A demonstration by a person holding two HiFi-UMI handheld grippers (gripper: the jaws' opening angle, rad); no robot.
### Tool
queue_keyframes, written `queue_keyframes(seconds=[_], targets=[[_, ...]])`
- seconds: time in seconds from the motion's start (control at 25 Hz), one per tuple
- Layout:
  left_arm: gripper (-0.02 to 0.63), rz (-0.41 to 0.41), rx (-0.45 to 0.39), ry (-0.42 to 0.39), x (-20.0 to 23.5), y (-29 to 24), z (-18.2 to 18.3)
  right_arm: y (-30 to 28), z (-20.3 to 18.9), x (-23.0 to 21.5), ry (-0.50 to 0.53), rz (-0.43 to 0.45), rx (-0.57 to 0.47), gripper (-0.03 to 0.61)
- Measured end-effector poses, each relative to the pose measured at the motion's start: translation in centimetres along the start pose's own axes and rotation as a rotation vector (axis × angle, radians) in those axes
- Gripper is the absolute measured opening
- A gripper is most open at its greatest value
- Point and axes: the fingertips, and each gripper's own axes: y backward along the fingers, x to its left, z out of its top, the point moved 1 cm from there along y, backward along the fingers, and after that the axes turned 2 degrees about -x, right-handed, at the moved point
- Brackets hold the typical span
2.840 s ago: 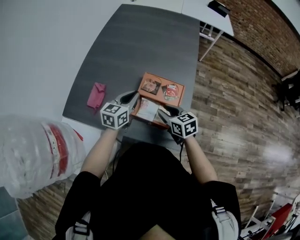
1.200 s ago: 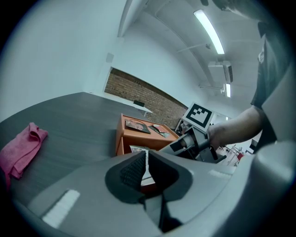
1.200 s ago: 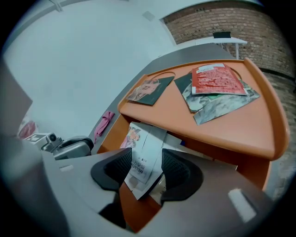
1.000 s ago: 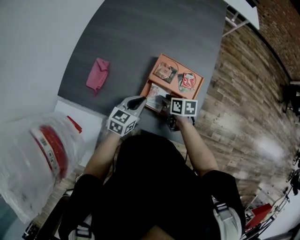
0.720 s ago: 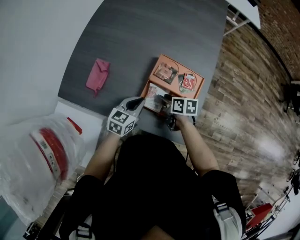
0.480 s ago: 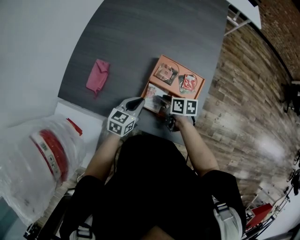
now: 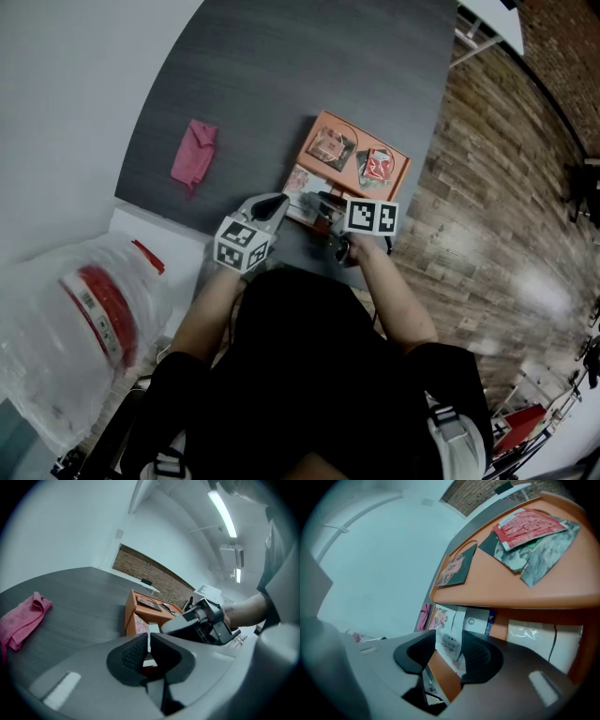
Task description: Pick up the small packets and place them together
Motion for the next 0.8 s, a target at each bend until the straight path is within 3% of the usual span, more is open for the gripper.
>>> queue_keyframes(seconds=[0.4,0.8], targets=[[0.009,-0.003,0.002,-0.001,-0.2,-0.1,0.3,0.3,0.3,-1.3,-0.016,-0.04,-0.014,0.004],[0.006,0.0,0.009,-0.014,0.3,-0.2,0.2,2.6,0.0,0.1,-0.026,-0.002,-0.047,0.002]])
